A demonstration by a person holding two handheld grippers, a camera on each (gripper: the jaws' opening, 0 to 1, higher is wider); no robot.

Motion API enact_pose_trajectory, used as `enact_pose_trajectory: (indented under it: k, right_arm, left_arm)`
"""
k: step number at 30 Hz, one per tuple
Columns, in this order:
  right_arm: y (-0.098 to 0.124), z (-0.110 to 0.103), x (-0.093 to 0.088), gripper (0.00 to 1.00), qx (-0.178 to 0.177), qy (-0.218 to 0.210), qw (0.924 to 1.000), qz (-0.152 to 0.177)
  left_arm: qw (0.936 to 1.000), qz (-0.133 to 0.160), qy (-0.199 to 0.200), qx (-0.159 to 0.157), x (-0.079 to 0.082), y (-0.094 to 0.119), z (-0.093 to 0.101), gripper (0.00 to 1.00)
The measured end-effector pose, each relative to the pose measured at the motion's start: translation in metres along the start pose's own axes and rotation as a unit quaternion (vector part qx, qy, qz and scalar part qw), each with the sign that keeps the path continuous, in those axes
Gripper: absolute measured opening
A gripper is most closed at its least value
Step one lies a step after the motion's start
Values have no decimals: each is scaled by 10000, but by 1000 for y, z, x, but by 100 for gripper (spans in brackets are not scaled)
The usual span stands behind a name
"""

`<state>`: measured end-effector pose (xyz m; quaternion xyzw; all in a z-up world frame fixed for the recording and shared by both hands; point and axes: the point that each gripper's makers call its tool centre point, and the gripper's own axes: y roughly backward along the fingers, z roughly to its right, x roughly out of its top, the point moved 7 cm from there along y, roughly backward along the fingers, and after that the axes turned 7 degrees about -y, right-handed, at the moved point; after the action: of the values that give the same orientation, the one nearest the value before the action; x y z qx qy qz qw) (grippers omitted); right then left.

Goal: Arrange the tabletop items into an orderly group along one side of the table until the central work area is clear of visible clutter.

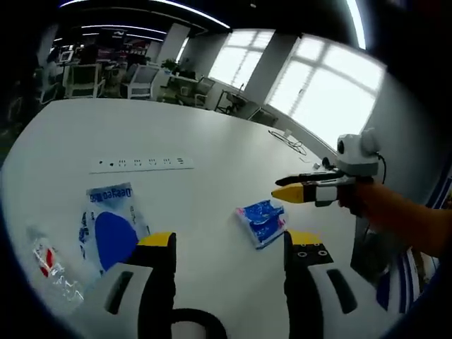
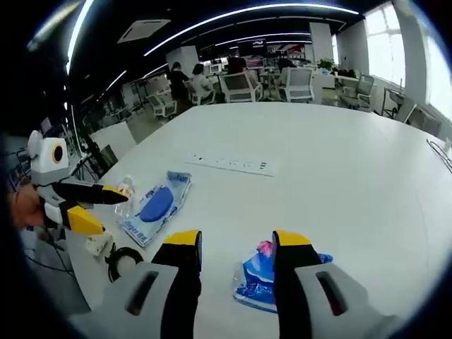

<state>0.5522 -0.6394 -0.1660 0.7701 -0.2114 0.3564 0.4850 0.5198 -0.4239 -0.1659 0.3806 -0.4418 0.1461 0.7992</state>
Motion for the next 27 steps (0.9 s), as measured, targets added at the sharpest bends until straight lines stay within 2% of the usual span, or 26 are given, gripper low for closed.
enact_pose_trajectory:
  k: [6,14,27]
  right_arm:
    - [-5,-19,-1,38,158,13,9999,8]
    - [-14,-50,-14,38,411,-19,9991,-83]
    - [-28,-87,-29,37,667,-186,9974,-213]
  left_arm:
    - [10000,26,-34,90,-4,17,-6,62]
    - [9997,0,-50,221,-13,42,-18,62]
    - [9987,110,-47,495,-14,79,-43,61]
